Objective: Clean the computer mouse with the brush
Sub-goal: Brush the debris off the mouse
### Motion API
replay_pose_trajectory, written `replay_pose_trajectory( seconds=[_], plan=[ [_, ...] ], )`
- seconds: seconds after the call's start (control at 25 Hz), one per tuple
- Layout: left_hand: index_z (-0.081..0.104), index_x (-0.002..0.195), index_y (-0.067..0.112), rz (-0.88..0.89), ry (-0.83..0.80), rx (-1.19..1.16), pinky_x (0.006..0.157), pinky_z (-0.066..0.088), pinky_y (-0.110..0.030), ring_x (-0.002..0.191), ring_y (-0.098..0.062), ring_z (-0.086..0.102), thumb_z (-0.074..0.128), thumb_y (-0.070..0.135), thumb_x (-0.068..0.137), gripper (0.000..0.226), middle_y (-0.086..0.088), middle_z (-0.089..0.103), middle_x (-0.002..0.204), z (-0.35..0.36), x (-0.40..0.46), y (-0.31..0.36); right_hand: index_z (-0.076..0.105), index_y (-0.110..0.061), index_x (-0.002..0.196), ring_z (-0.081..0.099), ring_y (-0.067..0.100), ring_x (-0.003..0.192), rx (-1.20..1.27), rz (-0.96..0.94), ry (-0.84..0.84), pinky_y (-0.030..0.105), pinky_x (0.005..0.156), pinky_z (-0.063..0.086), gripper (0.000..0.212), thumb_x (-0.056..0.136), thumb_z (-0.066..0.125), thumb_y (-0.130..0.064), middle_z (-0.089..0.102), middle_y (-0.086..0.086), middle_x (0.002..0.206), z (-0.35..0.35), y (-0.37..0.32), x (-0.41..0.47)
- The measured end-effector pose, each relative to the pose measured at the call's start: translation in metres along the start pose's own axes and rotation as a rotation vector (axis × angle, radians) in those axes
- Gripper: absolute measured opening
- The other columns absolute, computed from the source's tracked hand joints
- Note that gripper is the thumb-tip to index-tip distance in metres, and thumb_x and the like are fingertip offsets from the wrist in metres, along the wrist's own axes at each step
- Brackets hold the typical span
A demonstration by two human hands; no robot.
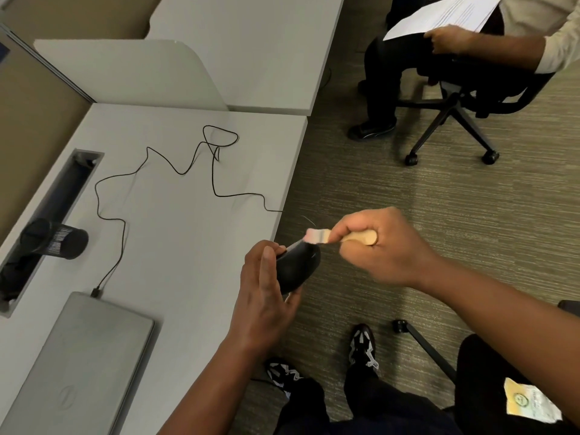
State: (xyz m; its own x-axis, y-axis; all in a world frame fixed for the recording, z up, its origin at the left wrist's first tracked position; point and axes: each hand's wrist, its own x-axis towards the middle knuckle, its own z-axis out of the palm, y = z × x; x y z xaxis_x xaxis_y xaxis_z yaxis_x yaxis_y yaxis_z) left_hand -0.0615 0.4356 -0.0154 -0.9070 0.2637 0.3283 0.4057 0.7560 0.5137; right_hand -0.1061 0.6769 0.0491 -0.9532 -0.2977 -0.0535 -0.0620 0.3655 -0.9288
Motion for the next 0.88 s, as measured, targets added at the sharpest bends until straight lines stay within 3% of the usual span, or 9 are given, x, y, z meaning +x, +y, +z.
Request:
replay_pose_trajectory(
  seconds=[0.08,0.2,0.28,0.36,0.44,0.52,0.6,0.76,0.88],
  plan=[
    [0.035,0.136,0.017,-0.043,-0.006,-0.023,0.074,0.066,-0.049,0.12,-0.026,0.053,0.1,0.001,0.061,0.101,-0.003,0.04,0.135,-0.001,0.001,0.002,0.08,-0.02,0.088,0.057,0.003,0.05,0.061,0.007,0.056,0.022,0.047,0.041,0.024,0.085,0.068,0.001,0.072,-0.005,0.069,-0.004,0.004,-0.001],
    [0.037,0.135,0.02,-0.06,-0.011,-0.046,0.074,0.067,-0.048,0.118,-0.029,0.058,0.1,0.001,0.061,0.099,-0.001,0.039,0.133,-0.001,0.005,0.004,0.08,-0.016,0.092,0.063,0.005,0.058,0.029,-0.036,-0.068,0.017,0.05,0.044,0.023,0.085,0.069,0.002,0.074,-0.005,0.074,0.004,0.001,-0.003],
    [0.037,0.135,0.021,-0.058,-0.021,-0.041,0.073,0.067,-0.048,0.119,-0.021,0.052,0.1,0.002,0.061,0.099,-0.001,0.039,0.134,-0.002,0.007,0.005,0.08,-0.02,0.091,0.064,0.007,0.06,-0.093,-0.034,0.011,0.019,0.051,0.044,0.022,0.084,0.068,-0.002,0.073,-0.007,0.071,0.006,0.003,0.001],
    [0.036,0.134,0.025,-0.085,-0.028,-0.052,0.075,0.066,-0.049,0.118,-0.024,0.056,0.1,0.002,0.062,0.099,0.001,0.039,0.132,-0.003,0.009,0.005,0.08,-0.021,0.095,0.065,0.007,0.059,-0.069,-0.021,0.055,0.02,0.051,0.045,0.023,0.085,0.068,-0.004,0.074,-0.007,0.074,0.005,0.004,0.001],
    [0.035,0.134,0.025,-0.1,-0.033,-0.069,0.077,0.066,-0.05,0.115,-0.031,0.06,0.099,0.002,0.064,0.098,0.001,0.039,0.131,-0.001,0.011,0.005,0.08,-0.02,0.098,0.065,0.005,0.06,0.047,-0.021,-0.056,0.018,0.052,0.046,0.023,0.085,0.068,-0.006,0.077,-0.006,0.081,0.008,0.001,-0.001],
    [0.035,0.135,0.022,-0.092,-0.028,-0.067,0.075,0.066,-0.048,0.117,-0.025,0.055,0.099,0.003,0.064,0.097,0.001,0.039,0.133,0.001,0.012,0.003,0.08,-0.024,0.096,0.062,0.003,0.056,0.083,0.045,-0.08,0.022,0.05,0.046,0.023,0.086,0.069,-0.007,0.076,-0.008,0.077,0.012,0.003,0.0],
    [0.036,0.137,0.021,-0.097,-0.027,-0.068,0.074,0.066,-0.047,0.119,-0.018,0.049,0.099,0.004,0.064,0.097,0.002,0.039,0.135,0.002,0.013,0.001,0.079,-0.027,0.093,0.056,0.001,0.049,0.088,0.116,0.029,0.024,0.047,0.042,0.024,0.088,0.07,-0.006,0.073,-0.008,0.068,0.009,0.007,0.004],
    [0.017,0.137,0.041,-0.126,-0.04,-0.113,0.075,0.067,-0.047,0.119,-0.033,0.063,0.098,0.006,0.067,0.113,0.006,0.038,0.136,0.002,0.015,0.001,0.079,-0.021,0.1,0.056,0.003,0.052,0.24,0.105,-0.161,0.02,0.047,0.042,0.024,0.091,0.068,-0.002,0.076,-0.004,0.078,0.009,-0.002,0.001],
    [0.008,0.138,0.048,-0.14,-0.001,-0.13,0.078,0.067,-0.047,0.119,-0.039,0.065,0.099,0.004,0.064,0.125,0.005,0.036,0.141,0.003,0.018,0.001,0.08,-0.028,0.098,0.059,0.003,0.054,0.12,0.068,-0.077,0.022,0.049,0.044,0.027,0.088,0.069,-0.005,0.077,-0.005,0.079,0.01,0.005,0.004]
  ],
)
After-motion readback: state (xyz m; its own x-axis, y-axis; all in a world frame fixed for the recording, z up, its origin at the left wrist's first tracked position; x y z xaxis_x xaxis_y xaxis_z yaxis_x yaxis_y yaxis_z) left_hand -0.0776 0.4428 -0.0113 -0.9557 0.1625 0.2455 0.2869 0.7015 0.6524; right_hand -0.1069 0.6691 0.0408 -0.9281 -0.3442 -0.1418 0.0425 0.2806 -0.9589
